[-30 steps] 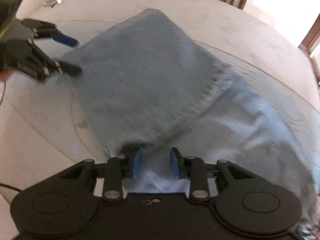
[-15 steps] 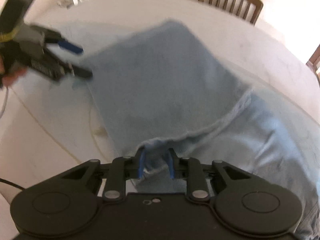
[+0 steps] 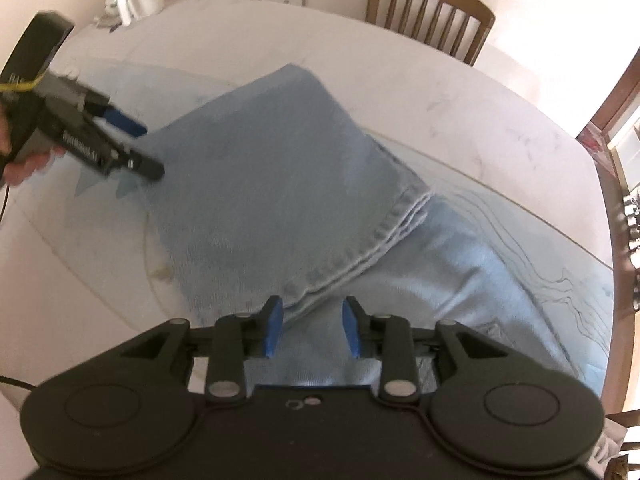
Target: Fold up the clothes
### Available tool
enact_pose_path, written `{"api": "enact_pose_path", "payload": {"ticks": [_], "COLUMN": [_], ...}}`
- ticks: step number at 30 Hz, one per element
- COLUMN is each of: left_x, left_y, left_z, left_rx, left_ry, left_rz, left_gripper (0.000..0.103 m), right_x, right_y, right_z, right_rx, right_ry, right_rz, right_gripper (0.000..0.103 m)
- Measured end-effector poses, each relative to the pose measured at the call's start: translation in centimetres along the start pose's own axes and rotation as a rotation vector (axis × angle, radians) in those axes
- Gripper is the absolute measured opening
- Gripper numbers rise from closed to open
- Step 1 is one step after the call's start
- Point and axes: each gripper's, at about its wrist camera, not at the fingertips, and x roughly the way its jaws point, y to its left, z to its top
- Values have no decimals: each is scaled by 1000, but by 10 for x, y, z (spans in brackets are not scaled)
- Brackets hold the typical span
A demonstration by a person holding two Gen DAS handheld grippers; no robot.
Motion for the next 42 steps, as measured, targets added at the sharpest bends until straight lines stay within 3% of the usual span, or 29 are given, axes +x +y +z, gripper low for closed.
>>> {"api": "enact_pose_path", "payload": {"ticks": [2, 4, 6, 8, 10, 13, 20, 23, 28, 33, 37, 42], "left_x": [0, 2, 1, -4, -10, -18, -8, -8, -12, -27, -46, -62], "left_y": [-8, -13, -12, -8, -5, -6, -20, -24, -35, -52, -78, -120], "left_z": [0, 1, 0, 0, 0, 0, -5, -5, -14, -43, -87, -131], "left_rx": [16, 12, -10, -41, -71, -63, 80, 94, 101, 2, -132, -254], "left_ry": [-13, -24, -35, -53, -74, -95, -81, -74, -29, 20, 55, 70], "left_rz": [17, 36, 49, 58, 47, 43, 114, 134, 183, 240, 293, 361], "left_gripper": [63, 60, 50, 30, 24, 23, 23, 22, 22, 22, 22, 22], "right_x": [-9, -7, -5, -3, 0, -5, -56, -78, -90, -87, -82, -67], "right_y": [-3, -8, -14, -19, -22, -31, -84, -98, -128, -176, -211, -239], "right_z": [3, 6, 9, 9, 6, -7, -68, -111, -180, -230, -244, -231], "right_rx": [14, 40, 66, 85, 94, 127, 329, 424, 664, 949, 1038, 997], "right_ry": [-17, -19, -21, -17, -6, 9, 39, 69, 72, -19, -101, -158], "right_rz": [0, 0, 1, -1, -12, -50, -192, -205, -158, -39, 55, 199], "right_gripper": [103, 103, 103, 103, 103, 103, 103, 103, 103, 103, 103, 103]}}
